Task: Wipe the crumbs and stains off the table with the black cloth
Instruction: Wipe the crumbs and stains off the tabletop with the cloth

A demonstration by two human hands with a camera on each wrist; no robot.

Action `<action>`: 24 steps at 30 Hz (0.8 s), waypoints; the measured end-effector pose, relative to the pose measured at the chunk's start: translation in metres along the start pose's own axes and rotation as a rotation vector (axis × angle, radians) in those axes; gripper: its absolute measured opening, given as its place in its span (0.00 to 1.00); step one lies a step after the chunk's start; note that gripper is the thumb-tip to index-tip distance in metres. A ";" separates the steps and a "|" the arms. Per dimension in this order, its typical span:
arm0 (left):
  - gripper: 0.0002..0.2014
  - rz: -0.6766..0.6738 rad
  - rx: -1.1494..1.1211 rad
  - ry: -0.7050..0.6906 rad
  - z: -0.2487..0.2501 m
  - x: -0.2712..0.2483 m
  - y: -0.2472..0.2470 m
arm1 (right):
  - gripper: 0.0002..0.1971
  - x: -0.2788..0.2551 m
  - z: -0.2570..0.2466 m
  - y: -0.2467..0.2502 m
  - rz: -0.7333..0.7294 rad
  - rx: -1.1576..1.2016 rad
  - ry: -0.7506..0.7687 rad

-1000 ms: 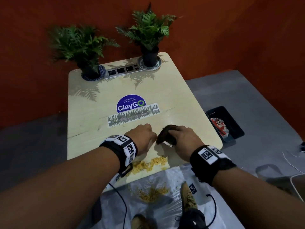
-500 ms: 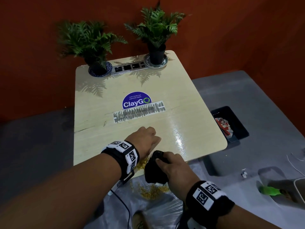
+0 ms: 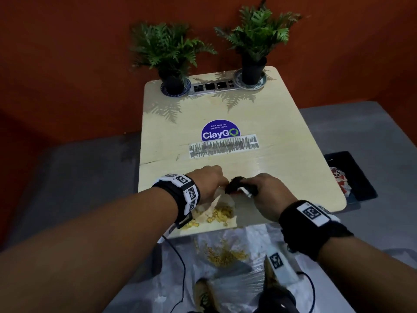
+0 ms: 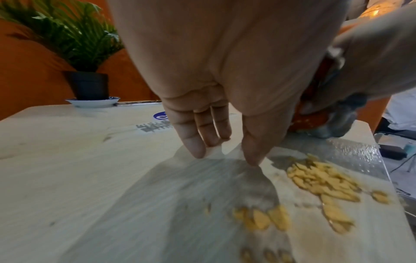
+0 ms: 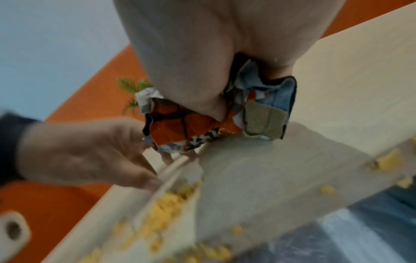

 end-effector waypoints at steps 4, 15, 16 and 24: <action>0.23 0.029 0.017 0.031 -0.005 -0.011 -0.008 | 0.21 0.013 0.006 -0.031 0.024 -0.069 0.021; 0.24 0.076 -0.040 0.028 -0.017 -0.041 -0.024 | 0.18 -0.029 -0.030 -0.092 -0.036 -0.075 0.251; 0.25 0.078 -0.043 0.030 -0.020 -0.043 -0.026 | 0.18 -0.032 -0.033 -0.094 -0.047 -0.079 0.258; 0.23 0.059 -0.065 0.052 -0.029 -0.058 -0.031 | 0.23 -0.046 -0.056 -0.098 -0.259 -0.075 0.239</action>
Point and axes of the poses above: each hand's wrist, its own x-axis towards the middle knuckle, its own y-axis out of the back of the hand, z = x × y, the point moved 5 cm from there along x, towards the middle knuckle, and after that the axes turned 9 degrees about x, right-handed, at the moved point
